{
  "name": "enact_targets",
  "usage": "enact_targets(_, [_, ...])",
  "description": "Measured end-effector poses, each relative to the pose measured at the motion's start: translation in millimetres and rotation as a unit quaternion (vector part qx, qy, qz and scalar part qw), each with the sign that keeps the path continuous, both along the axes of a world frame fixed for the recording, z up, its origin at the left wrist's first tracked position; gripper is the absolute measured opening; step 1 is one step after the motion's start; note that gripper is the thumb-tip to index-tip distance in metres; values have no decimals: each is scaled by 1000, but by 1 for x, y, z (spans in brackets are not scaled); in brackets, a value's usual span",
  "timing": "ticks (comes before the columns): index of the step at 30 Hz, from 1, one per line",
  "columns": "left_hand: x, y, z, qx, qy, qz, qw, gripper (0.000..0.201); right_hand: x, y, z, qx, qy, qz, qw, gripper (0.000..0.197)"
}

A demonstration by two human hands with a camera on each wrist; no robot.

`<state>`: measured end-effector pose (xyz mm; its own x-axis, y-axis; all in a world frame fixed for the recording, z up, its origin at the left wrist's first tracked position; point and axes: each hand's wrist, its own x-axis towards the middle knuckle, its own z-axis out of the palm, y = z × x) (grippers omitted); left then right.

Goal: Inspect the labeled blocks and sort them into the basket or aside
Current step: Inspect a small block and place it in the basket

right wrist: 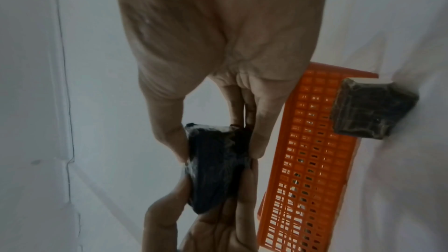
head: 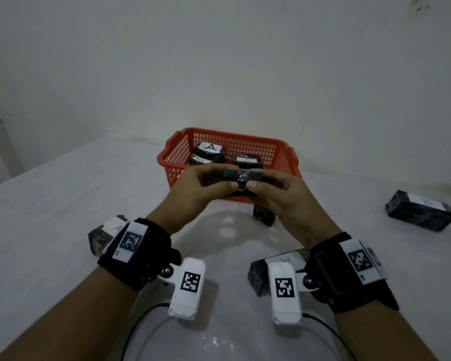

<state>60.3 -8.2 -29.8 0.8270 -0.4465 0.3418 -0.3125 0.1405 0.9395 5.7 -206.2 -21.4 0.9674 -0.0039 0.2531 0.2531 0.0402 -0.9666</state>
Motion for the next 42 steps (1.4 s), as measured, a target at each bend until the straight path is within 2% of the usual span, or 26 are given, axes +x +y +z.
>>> enact_targets(3, [1,2,-1,13,-6,6,1000,41,0,-4,0,7,1,14,1000,39])
enact_targets(6, [0,2,-1,7,19,-33,999,55,1,-9,-2,-24,-14,-26,999,41])
enact_targets(11, [-1,-1,-3,32,-37,17,999,53,5,-11,-7,-23,24,-11,999,72])
enact_targets(12, [-2,-1,-3,32,-44,14,998,55,4,-9,-6,-12,40,4,999,68])
enact_targets(14, [-3,-3,-4,28,-52,-9,998,60,1,-4,-2,5,66,18,998,44])
enact_targets(15, [-5,-4,-4,24,-52,-25,998,63,1,-3,-1,11,75,8,997,34])
enact_targets(17, [-7,-7,-5,13,-43,-49,998,67,1,-2,-3,13,75,-28,997,26])
enact_targets(19, [-8,-11,-7,6,-30,-39,999,65,1,-2,-6,-13,57,-57,997,26])
enact_targets(22, [-7,-17,-10,10,-34,36,999,39,-1,-2,-7,-47,45,-73,995,26])
enact_targets(24, [-6,-19,-12,16,-51,71,996,31,-2,0,-7,-60,42,-74,995,26])
enact_targets(28, [-7,-18,-10,13,-60,63,996,36,-2,4,-4,-70,35,-72,994,25])
enact_targets(33, [-9,-17,-6,-9,-44,32,998,33,-5,1,-3,-95,1,-119,988,22])
enact_targets(39, [-5,-13,-6,-30,-26,51,998,30,-7,-4,1,-88,18,-53,995,31])
enact_targets(42, [-4,-12,-6,-23,-14,29,999,33,-9,-8,1,-117,-4,-70,991,34])
